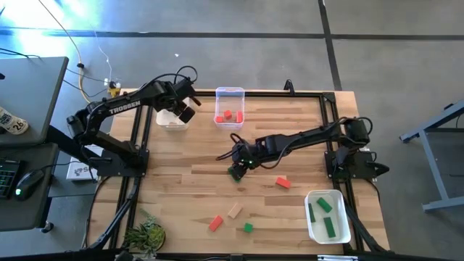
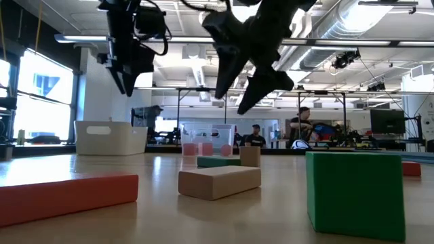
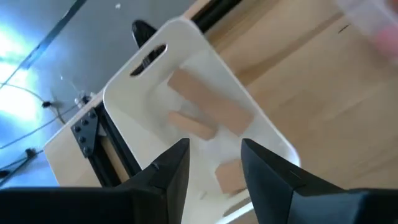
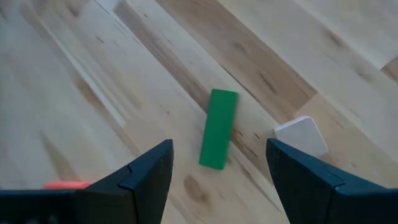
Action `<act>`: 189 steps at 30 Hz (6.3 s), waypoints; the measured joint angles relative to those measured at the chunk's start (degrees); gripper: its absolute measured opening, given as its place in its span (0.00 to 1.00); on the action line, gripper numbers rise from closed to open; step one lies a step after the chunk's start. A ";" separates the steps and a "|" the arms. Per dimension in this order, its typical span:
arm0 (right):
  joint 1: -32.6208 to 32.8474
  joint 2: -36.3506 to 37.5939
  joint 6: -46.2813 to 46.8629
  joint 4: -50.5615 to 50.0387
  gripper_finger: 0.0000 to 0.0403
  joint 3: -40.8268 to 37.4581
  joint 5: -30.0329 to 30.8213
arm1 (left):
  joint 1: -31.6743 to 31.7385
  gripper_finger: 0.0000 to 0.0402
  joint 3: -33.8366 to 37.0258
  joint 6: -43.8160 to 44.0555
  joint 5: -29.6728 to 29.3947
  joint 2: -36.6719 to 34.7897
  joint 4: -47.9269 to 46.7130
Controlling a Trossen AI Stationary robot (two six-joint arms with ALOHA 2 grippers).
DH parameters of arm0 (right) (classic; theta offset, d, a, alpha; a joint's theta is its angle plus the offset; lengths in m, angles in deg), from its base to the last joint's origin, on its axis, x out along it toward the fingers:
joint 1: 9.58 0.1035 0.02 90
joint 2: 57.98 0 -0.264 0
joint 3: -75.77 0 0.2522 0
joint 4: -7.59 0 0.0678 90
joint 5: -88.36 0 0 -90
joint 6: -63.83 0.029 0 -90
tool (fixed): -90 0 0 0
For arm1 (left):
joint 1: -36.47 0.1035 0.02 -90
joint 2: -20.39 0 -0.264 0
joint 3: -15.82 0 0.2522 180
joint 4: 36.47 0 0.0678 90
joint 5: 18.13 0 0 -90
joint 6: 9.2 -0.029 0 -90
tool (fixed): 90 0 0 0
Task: Sort & place blocks by color
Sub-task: Put the green block into the bottom white bin
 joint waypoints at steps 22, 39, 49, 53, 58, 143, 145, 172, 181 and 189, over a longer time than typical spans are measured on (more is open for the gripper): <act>-0.11 -8.78 3.04 6.17 0.60 0.04 -3.32 | -5.16 0.33 -6.13 0.04 16.61 -0.02 -3.48; -0.05 -13.85 4.45 4.49 0.54 0.52 -2.44 | -5.07 0.33 -6.15 0.20 16.08 -0.04 -3.41; -0.17 -14.07 4.15 1.41 0.39 0.44 -0.89 | -5.10 0.33 -6.15 1.09 16.11 -0.04 -3.41; -0.70 -14.07 4.08 -0.27 0.36 0.42 -0.23 | -5.10 0.33 -6.15 1.09 16.13 -0.04 -3.41; -1.11 -14.07 2.78 -1.88 0.34 0.33 0.19 | -5.10 0.33 -6.15 1.09 16.13 -0.04 -3.41; 31.09 14.62 34.50 -51.68 0.18 -3.31 7.61 | -40.87 0.33 -6.15 39.78 20.65 -0.02 18.04; 33.91 15.59 37.87 -51.67 0.18 -4.54 6.69 | -41.93 0.33 -6.15 41.17 20.64 -0.02 20.36; 60.51 15.92 75.96 -45.08 0.18 -7.50 -0.34 | -47.97 0.55 -6.13 41.60 19.67 6.63 37.98; 61.29 15.90 74.71 -45.61 0.22 -7.50 -0.39 | -49.80 0.52 -6.13 41.84 19.11 12.99 43.57; 60.84 15.88 70.30 -45.03 0.24 -7.50 0.93 | -51.11 0.51 -6.13 42.26 19.12 17.04 43.28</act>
